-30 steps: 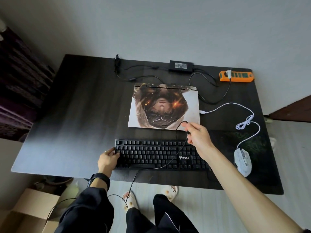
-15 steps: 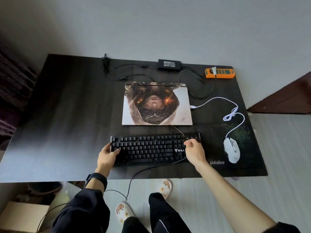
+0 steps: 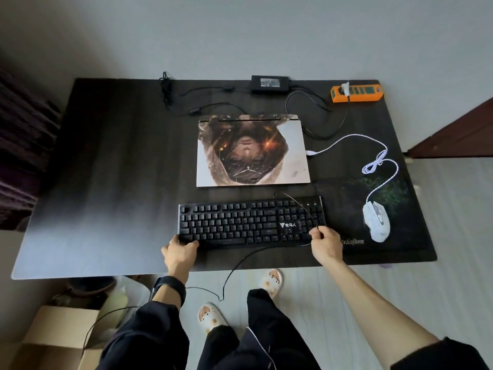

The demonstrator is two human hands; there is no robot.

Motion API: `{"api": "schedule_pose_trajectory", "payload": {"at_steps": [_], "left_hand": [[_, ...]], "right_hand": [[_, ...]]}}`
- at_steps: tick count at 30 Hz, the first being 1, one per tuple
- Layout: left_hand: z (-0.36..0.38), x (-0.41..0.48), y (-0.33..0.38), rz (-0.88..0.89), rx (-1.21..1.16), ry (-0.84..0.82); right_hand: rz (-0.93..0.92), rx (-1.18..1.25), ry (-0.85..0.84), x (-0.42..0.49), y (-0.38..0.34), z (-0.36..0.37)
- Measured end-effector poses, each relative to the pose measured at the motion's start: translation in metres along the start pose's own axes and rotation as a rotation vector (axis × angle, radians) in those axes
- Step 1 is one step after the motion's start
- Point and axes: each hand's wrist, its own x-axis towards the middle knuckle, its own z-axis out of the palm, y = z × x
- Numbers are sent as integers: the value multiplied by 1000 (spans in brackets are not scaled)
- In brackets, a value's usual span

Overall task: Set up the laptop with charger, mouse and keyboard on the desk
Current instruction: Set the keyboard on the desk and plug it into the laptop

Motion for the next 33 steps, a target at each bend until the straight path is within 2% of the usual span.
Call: {"api": "schedule_pose_trajectory", "payload": {"at_steps": [11,22,26,28,30,32,33], "left_hand": [[2,-2,-7,63,74,-9],[4,4,-16,52,-40,-93],[3,-4,-20,72,-13,-121],[5,-15,-24,89,-15,-81],[10,-34,-31,63,-45,52],[20,-53,-43,48,-68,131],[26,-62,-50,50,-42,94]], "right_hand": [[-21,-24,-28,4,10,-2],[-37,38,-39,-1,5,-14],[-11,36,38,-14,3,-13],[71,49,82,-29,5,-6],[127,70,80,-46,8,6],[151,114,14,-62,11,18],[149,131,-46,-71,10,25]]}}
